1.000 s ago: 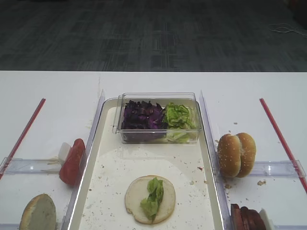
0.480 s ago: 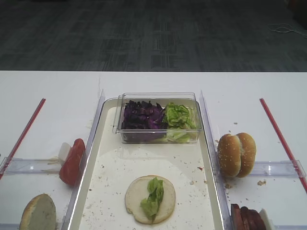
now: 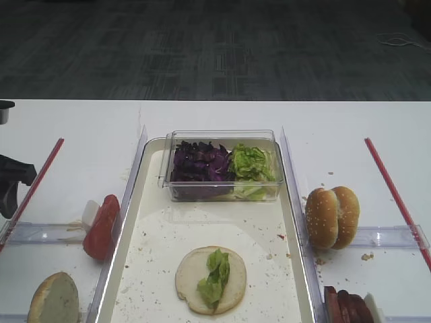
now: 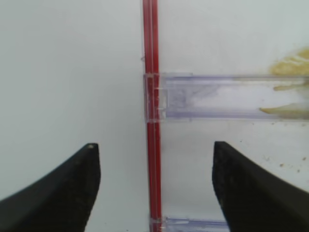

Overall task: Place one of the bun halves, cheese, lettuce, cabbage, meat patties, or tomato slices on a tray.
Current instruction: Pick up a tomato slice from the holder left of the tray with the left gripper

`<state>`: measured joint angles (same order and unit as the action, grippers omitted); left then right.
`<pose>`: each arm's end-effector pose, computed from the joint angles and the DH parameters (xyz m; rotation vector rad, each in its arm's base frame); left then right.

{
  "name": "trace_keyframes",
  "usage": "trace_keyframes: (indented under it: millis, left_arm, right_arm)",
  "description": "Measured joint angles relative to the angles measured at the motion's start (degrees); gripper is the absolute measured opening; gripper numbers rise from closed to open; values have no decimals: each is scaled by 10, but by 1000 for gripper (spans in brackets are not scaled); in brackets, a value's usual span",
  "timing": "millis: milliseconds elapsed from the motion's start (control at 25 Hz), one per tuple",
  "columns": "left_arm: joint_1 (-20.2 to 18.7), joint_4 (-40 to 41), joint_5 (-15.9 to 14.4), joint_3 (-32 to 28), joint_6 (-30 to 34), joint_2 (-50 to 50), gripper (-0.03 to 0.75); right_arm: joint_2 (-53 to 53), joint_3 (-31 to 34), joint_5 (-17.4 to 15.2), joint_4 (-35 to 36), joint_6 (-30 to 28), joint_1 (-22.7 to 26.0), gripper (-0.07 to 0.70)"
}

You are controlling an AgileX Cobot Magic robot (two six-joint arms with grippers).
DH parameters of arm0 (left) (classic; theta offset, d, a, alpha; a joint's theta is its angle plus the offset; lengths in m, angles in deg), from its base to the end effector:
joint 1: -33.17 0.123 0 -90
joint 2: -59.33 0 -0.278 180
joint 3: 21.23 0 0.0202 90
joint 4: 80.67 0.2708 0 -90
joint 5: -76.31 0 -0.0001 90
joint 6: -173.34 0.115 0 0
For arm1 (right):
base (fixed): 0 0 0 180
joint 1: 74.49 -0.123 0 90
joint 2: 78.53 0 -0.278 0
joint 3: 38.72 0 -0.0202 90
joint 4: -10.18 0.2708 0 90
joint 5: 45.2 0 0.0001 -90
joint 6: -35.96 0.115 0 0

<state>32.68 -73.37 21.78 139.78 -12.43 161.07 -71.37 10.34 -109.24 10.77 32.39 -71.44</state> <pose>0.3095 0.0093 0.1602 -0.0342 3.0492 0.1559 0.0373 -0.0009 0.2670 -0.0104 2.0994 -0.0572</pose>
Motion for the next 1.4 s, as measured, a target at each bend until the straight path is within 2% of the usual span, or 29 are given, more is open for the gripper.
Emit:
trace_keyframes:
  millis: [200,400,880,1040,1160,1400]
  left_arm:
    - [-1,-2,-1,6,13,0,488]
    - [-33,-2,-8,6,16,0,488]
    - [-207,-46,-14,60,0,0,488]
    - [-250,-48,-14,66,-15,0,488]
    - [-266,-49,-14,66,-21,0,488]
    - [-267,-49,-12,67,-32,5,488]
  right_arm:
    - [0,0,0,0,0,0,610]
    - [0,0,0,0,0,0,610]
    - [0,0,0,0,0,0,610]
    - [0,0,0,0,0,0,611]
    - [0,0,0,0,0,0,610]
    - [0,0,0,0,0,0,610]
